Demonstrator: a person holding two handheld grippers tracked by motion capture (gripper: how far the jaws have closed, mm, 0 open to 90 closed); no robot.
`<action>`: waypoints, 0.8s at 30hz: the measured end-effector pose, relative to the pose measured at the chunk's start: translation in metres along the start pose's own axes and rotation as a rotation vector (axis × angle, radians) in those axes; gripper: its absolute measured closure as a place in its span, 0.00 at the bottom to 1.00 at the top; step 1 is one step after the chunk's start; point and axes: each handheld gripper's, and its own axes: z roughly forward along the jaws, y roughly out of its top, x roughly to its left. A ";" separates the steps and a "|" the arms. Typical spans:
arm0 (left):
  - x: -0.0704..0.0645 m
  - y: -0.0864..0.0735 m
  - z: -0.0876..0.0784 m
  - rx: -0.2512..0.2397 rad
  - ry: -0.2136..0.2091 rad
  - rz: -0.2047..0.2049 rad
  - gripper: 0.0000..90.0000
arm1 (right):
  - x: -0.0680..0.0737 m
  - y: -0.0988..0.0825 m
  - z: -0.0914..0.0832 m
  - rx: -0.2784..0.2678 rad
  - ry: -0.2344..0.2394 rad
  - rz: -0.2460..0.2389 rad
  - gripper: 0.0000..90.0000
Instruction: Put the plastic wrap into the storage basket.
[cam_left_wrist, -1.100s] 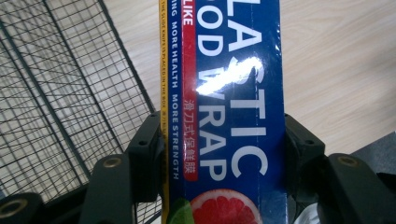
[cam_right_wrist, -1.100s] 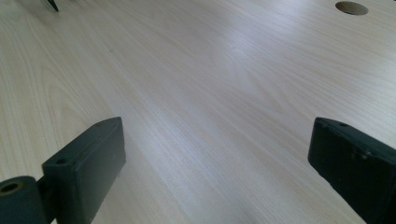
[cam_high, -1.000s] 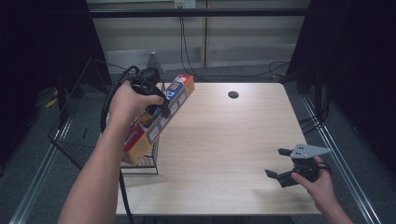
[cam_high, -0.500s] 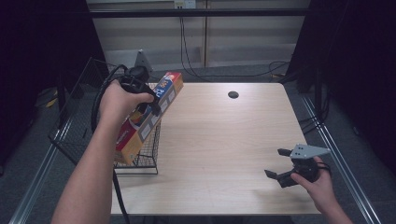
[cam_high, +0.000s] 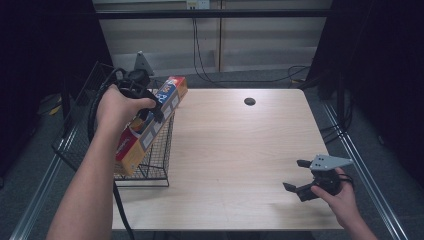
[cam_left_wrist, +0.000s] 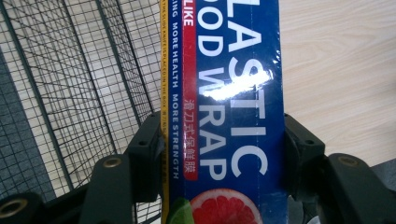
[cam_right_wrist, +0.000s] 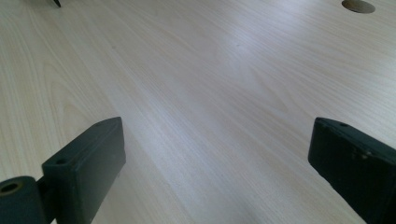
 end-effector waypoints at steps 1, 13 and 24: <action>0.001 0.000 0.000 -0.006 0.003 -0.007 0.48 | 0.000 0.000 0.000 -0.001 -0.001 0.000 0.04; 0.014 -0.003 -0.004 -0.013 0.020 -0.044 0.48 | 0.000 0.000 0.000 -0.001 -0.001 -0.002 0.04; 0.024 -0.007 -0.011 -0.036 0.044 -0.092 0.48 | 0.001 -0.001 0.001 0.000 -0.002 -0.005 0.04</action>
